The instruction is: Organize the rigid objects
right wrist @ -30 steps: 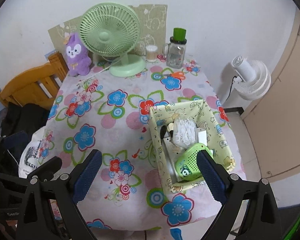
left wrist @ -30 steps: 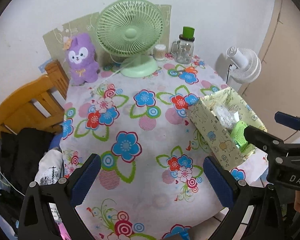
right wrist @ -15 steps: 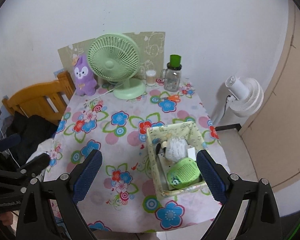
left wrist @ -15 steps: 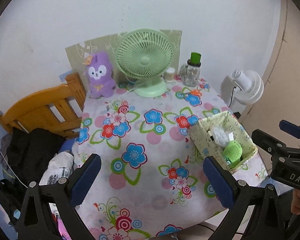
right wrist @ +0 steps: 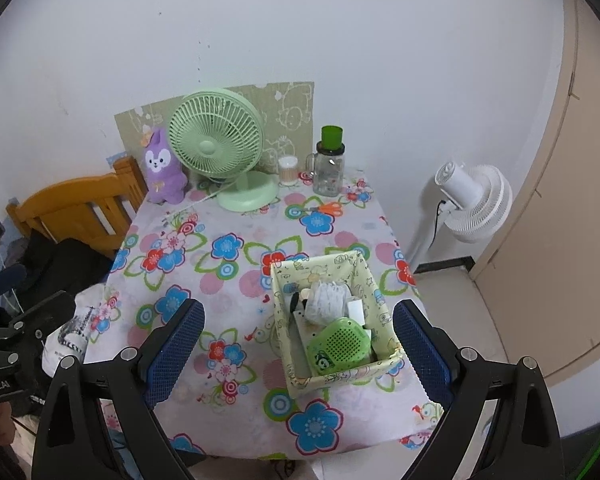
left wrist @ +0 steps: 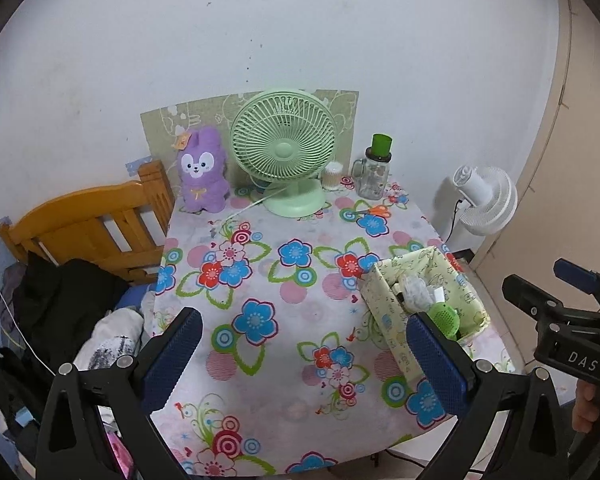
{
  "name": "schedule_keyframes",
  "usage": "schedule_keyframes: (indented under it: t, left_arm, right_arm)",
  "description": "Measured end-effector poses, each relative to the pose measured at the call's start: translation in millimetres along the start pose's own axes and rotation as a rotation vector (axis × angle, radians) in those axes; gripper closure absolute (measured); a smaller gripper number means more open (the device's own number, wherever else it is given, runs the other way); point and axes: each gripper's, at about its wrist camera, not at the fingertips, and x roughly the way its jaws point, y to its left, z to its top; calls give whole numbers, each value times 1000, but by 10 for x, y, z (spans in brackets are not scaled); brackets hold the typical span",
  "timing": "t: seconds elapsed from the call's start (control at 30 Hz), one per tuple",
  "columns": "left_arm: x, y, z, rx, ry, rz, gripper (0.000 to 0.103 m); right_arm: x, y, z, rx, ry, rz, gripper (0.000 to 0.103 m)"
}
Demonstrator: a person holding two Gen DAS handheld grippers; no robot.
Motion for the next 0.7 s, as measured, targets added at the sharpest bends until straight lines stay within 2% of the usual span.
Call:
schedule_keyframes:
  t: [0.4, 0.7]
  left_arm:
    - [22, -76, -28, -13, -4, -41, 0]
    - [46, -149, -7, -2, -8, -27, 0]
  right_arm:
    - [-49, -20, -46, -16, -21, 4, 6]
    - [-40, -73, -23, 4, -38, 3, 6]
